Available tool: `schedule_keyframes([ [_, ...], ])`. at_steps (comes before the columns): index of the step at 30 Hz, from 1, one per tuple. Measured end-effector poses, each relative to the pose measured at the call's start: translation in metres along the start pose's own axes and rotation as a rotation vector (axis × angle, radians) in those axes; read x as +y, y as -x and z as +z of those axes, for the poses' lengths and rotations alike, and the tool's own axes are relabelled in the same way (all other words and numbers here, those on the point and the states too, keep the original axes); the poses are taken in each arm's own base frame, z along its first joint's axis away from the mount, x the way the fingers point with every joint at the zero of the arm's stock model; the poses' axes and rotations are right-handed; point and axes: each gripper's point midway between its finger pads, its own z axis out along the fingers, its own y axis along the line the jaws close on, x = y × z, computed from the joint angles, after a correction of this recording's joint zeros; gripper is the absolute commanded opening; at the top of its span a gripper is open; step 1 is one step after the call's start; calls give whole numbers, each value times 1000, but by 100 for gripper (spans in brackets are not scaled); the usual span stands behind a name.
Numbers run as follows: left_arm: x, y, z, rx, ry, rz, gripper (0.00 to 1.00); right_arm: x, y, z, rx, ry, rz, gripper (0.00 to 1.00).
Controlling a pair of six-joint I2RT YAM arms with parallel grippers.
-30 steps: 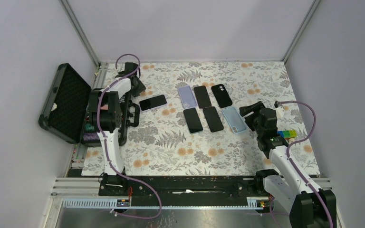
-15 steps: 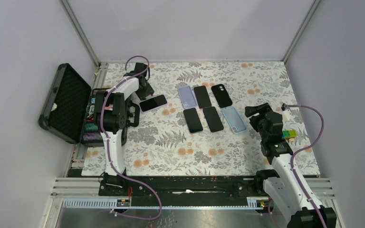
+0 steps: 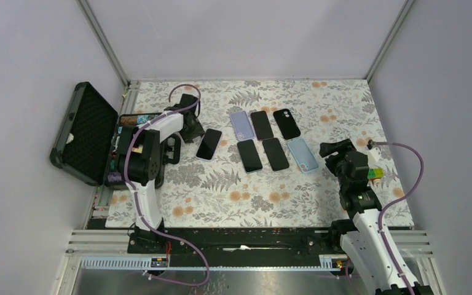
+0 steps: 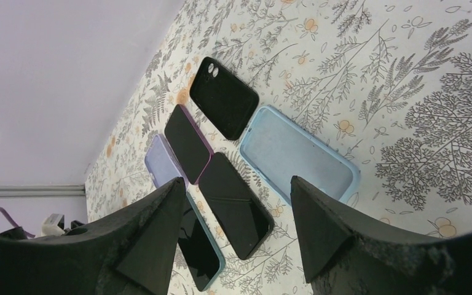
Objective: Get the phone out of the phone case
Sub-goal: Adjust the phone at the center of the board.
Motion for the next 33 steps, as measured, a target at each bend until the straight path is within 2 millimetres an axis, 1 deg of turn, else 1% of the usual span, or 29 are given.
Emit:
schedule_keyframes([
  [2, 3, -11, -6, -5, -18, 30, 52, -3, -1, -2, 0, -5, -4, 70],
  [5, 12, -31, -16, 6, -40, 77, 59, -8, -2, -3, -5, -17, -10, 69],
  [7, 16, -40, -21, 6, -57, 110, 67, -10, -2, -3, -7, -22, -10, 69],
  [8, 19, -44, -23, 6, -63, 130, 73, -10, -2, -3, -6, -23, -11, 69],
  [10, 20, -45, -25, -2, -74, 161, 96, -11, -3, -2, -4, -27, -11, 69],
  [11, 20, -43, -26, -12, -77, 177, 98, -12, -3, -2, -1, -29, -12, 69],
  [16, 31, -40, -32, -55, -58, 212, 99, -14, -5, 0, 4, -40, -15, 69],
  [19, 33, -34, -44, -99, -60, 209, 99, -15, -6, 1, 10, -46, -16, 68],
  [21, 29, -28, -56, -141, -80, 185, 99, -17, -8, 3, 17, -54, -18, 68],
  [25, 10, -13, -84, -249, -189, 113, 99, -21, -13, 8, 34, -74, -23, 68],
  [29, -1, -2, -107, -323, -261, 89, 99, -23, -15, 10, 42, -84, -26, 67],
  [31, -1, 2, -115, -360, -287, 74, 96, -23, -15, 10, 40, -83, -26, 67],
  [33, 5, 2, -121, -383, -303, 63, 92, -21, -14, 10, 37, -77, -24, 67],
])
